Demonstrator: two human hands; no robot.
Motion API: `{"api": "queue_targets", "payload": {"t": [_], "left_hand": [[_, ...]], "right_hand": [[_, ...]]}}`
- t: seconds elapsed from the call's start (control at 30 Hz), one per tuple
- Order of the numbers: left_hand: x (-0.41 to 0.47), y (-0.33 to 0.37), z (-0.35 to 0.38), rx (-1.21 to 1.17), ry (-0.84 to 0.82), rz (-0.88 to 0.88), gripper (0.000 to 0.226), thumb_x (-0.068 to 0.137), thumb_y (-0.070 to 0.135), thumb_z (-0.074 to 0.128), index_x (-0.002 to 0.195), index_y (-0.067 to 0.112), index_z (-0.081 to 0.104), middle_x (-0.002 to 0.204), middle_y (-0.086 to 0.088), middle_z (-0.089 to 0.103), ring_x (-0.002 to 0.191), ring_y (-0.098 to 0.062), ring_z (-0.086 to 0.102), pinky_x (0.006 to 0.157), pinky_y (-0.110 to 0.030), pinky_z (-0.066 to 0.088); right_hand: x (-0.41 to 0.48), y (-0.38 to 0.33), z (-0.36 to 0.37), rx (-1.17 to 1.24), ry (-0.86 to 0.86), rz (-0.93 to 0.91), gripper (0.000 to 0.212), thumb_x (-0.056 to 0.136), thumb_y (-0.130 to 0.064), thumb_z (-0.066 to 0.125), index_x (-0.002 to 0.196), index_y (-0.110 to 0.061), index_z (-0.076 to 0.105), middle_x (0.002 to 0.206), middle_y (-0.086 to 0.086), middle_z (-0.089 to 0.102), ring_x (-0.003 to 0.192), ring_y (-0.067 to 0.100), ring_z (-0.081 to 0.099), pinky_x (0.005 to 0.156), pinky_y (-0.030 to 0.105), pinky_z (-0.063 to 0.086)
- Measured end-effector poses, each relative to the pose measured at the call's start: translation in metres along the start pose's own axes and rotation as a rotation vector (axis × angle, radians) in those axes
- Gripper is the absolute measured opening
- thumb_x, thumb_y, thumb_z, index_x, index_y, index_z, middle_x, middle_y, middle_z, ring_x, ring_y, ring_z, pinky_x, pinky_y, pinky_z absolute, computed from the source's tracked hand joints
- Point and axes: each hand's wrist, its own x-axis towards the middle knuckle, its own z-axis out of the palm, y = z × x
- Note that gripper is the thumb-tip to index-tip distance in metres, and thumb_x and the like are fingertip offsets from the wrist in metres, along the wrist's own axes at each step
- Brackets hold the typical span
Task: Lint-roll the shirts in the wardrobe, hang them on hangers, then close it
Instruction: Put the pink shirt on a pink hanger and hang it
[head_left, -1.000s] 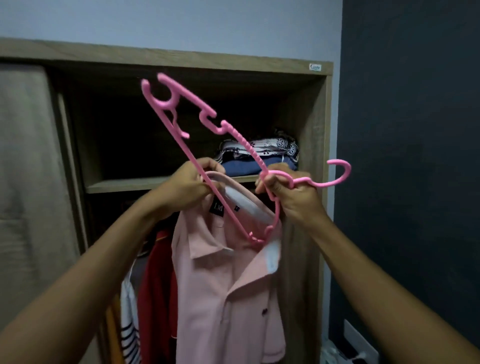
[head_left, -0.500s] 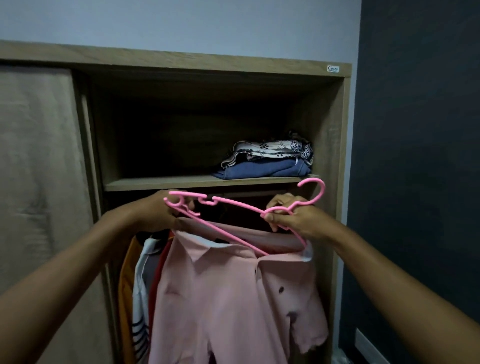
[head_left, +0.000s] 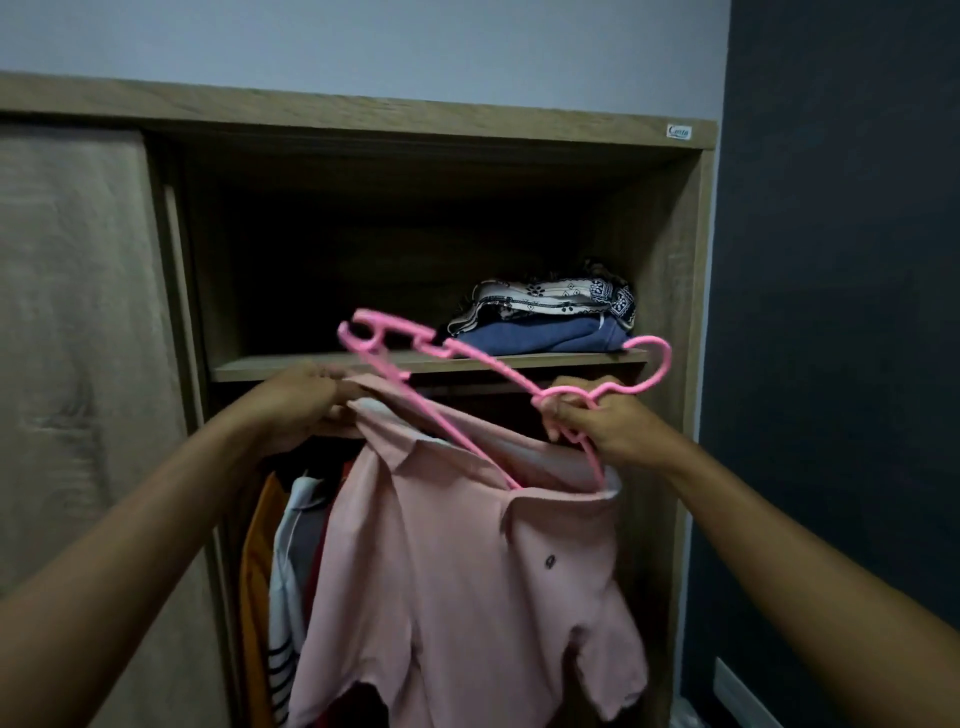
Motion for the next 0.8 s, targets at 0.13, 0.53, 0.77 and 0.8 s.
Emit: {"api": "queue_targets", "payload": {"t": [0.13,0.53,0.77,0.8], "left_hand": [[-0.008,0.019,0.017,-0.200,0.053,0.001,0.022,0.100,0.008,0.047,0.104,0.000,0.067,0.091,-0.020,0.067,0.083,-0.026,0.065,0.077,-0.040,0.058],[-0.023,0.082,0.063,-0.074,-0.123,0.279,0.033,0.101,0.018,0.049,0.110,-0.010,0.064,0.095,-0.023,0.069,0.082,-0.029,0.066,0.078,-0.037,0.052],[-0.026,0.086,0.049,-0.053,-0.080,0.307,0.024,0.101,0.020,0.051,0.095,0.003,0.066,0.086,-0.018,0.062,0.077,-0.028,0.060,0.067,-0.033,0.050],[-0.026,0.085,0.047,-0.058,-0.078,0.304,0.025,0.102,0.021,0.050,0.093,0.004,0.066,0.081,-0.014,0.064,0.072,-0.023,0.062,0.063,-0.029,0.052]], "right_hand": [[-0.008,-0.005,0.015,0.359,0.278,0.026,0.037,0.084,-0.050,0.054,0.071,-0.018,0.069,0.059,-0.011,0.065,0.059,0.003,0.051,0.065,0.016,0.045],[0.000,-0.067,0.057,0.667,0.431,-0.368,0.048,0.080,-0.058,0.061,0.092,-0.012,0.062,0.066,-0.011,0.065,0.060,0.006,0.052,0.061,0.018,0.044],[0.000,-0.069,0.066,0.844,0.579,-0.393,0.043,0.071,-0.064,0.065,0.086,-0.025,0.073,0.063,-0.010,0.066,0.062,0.003,0.059,0.067,0.015,0.049],[0.002,-0.072,0.065,0.855,0.614,-0.388,0.038,0.069,-0.067,0.066,0.081,-0.032,0.074,0.063,-0.010,0.067,0.063,0.004,0.060,0.069,0.015,0.050]]}}
